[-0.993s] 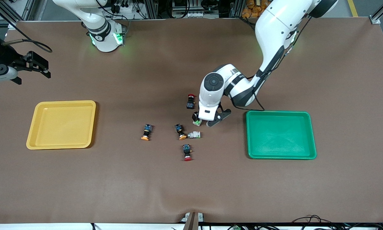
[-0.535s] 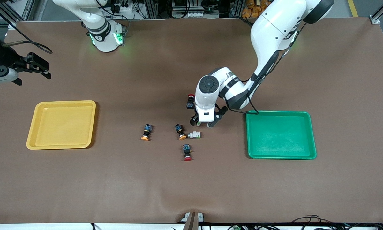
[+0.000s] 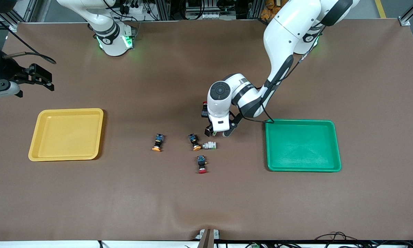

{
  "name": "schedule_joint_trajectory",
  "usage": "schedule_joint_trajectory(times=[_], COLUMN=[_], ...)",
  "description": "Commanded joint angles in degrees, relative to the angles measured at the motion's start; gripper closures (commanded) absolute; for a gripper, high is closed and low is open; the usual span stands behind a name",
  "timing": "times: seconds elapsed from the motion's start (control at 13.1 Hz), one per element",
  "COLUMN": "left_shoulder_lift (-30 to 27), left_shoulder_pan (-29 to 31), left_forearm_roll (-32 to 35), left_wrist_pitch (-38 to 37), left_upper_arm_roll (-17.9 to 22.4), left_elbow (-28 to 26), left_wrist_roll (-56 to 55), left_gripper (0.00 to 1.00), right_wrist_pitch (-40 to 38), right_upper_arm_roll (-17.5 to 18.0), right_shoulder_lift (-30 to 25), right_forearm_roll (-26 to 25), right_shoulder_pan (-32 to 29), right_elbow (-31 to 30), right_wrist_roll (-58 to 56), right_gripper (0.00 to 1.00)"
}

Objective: Place green and yellow buttons in trays
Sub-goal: 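Grasp the white-green button switch with the left gripper, then carry the switch to the green tray while the right gripper reaches yellow button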

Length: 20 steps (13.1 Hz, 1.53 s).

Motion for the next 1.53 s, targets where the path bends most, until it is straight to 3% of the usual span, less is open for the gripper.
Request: schedule_joint_trajectory(times=[0.0,0.15,0.31,0.46,0.53,0.61,0.84,1.22,1.45], left_shoulder_lift=[2.0,2.3,2.3,2.2,2.0,1.7,-1.8,-10.3,-15.0], left_shoulder_pan=[-0.5,-0.5,-0.4,-0.3,-0.3,-0.2,1.6,7.8,14.1], left_forearm_roll=[1.5,1.5,1.4,1.5,1.5,1.6,2.2,1.7,1.6], left_wrist_pitch=[1.5,1.9,2.0,2.0,1.9,1.9,0.6,-11.9,-13.4], left_upper_arm_roll=[0.6,0.6,0.6,0.6,0.6,0.6,0.6,-0.1,-0.1], left_elbow=[1.5,1.5,1.5,1.5,1.5,1.5,1.4,-0.1,-6.4], left_wrist_roll=[-1.6,-1.6,-1.6,-1.4,-0.9,-0.5,1.5,14.0,23.6], left_gripper=[0.00,0.00,0.18,0.60,0.90,1.00,1.00,1.00,1.00], right_wrist_pitch=[0.1,0.0,0.1,-0.3,-0.2,0.0,0.9,5.4,10.3], right_upper_arm_roll=[0.4,0.4,0.4,0.4,0.4,0.4,0.4,0.7,0.8], right_shoulder_lift=[3.3,7.3,7.9,9.7,9.9,10.4,11.9,12.6,15.7], right_forearm_roll=[-1.2,-1.2,-1.1,-1.1,-1.2,-1.3,-1.4,-0.5,1.6], right_shoulder_pan=[-0.5,-0.6,-0.6,-0.5,-0.6,-0.5,-0.5,0.9,1.3], right_elbow=[2.2,2.2,2.2,2.2,2.2,2.2,2.4,3.8,3.8], right_wrist_roll=[0.0,0.1,0.0,0.0,0.0,0.0,0.0,2.6,5.7], right_gripper=[0.00,0.00,0.00,0.00,0.00,0.00,0.00,0.00,0.00])
